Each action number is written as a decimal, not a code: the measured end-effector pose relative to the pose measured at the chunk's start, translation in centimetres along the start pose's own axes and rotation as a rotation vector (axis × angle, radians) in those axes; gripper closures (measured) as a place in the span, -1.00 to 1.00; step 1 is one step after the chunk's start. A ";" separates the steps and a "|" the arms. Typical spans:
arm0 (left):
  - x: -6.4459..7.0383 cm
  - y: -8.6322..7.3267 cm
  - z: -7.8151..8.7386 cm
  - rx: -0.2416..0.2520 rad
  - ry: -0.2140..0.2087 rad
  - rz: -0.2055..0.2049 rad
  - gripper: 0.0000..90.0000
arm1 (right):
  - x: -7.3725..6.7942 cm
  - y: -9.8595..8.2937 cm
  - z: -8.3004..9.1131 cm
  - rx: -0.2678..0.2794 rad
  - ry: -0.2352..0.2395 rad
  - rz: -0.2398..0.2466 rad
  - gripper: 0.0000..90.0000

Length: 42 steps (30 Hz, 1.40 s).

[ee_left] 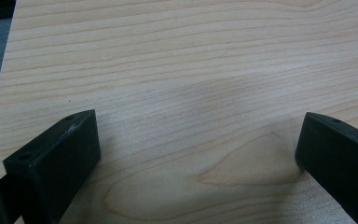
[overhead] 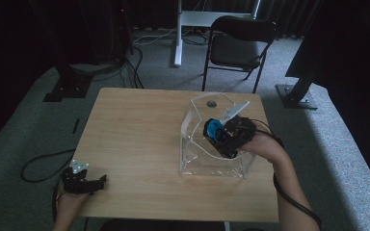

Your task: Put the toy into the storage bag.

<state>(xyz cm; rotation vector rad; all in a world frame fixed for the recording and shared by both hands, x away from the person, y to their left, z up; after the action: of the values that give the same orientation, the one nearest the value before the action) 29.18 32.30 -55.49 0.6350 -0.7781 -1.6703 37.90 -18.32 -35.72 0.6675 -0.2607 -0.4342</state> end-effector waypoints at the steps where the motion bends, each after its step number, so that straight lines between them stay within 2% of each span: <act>1: 0.0 0.0 0.0 0.000 0.000 0.000 -0.99 | 0.0 0.0 -0.1 -0.010 0.000 0.005 -0.42; 6: 0.0 0.0 0.0 0.000 0.000 0.000 -0.99 | -0.2 0.2 -0.6 -0.054 0.004 0.043 -0.42; 14: 0.0 0.0 0.0 0.000 0.000 0.000 -0.99 | -0.3 0.5 -1.5 -0.122 0.014 0.076 -0.42; 15: 0.0 0.0 0.0 0.000 0.000 0.000 -0.99 | -0.4 0.6 -1.9 -0.146 0.017 0.089 -0.42; 18: 0.0 0.0 0.0 0.000 0.000 0.000 -0.99 | -0.4 0.6 -2.0 -0.158 0.015 0.095 -0.42; 19: 0.0 0.0 0.0 0.000 0.000 0.000 -0.99 | -0.5 0.7 -2.3 -0.189 0.017 0.114 -0.42; 21: 0.0 0.0 0.0 0.000 0.000 0.000 -0.99 | -0.7 0.7 -2.5 -0.207 0.023 0.128 -0.42; 24: 0.0 0.0 0.0 0.000 0.000 0.000 -0.99 | -0.7 0.8 -2.5 -0.220 0.029 0.130 -0.42; 28: 0.0 0.0 0.0 0.000 0.000 0.000 -0.99 | -0.7 0.9 -3.1 -0.285 0.015 0.158 -0.42; 34: 0.0 0.0 0.0 0.000 0.000 -0.001 -0.99 | -0.5 1.1 -3.4 -0.304 0.019 0.162 -0.42; 42: 0.0 0.0 0.0 -0.001 0.000 -0.002 -0.99 | -0.3 1.6 -4.5 -0.375 -0.011 0.187 -0.42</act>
<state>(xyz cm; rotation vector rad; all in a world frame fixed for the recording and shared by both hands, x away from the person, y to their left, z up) 29.17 32.31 -55.48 0.6348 -0.7771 -1.6722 39.80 -14.63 -38.11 0.2703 -0.2414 -0.2961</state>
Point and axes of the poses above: each handheld gripper's, and its own axes: z roughly backward along the jaws, y roughly out of its top, x roughly to its right, the point moved 1 cm from there along -z, roughly forward along the jaws, and after that the axes turned 7 degrees about x, right-handed, at the moved point
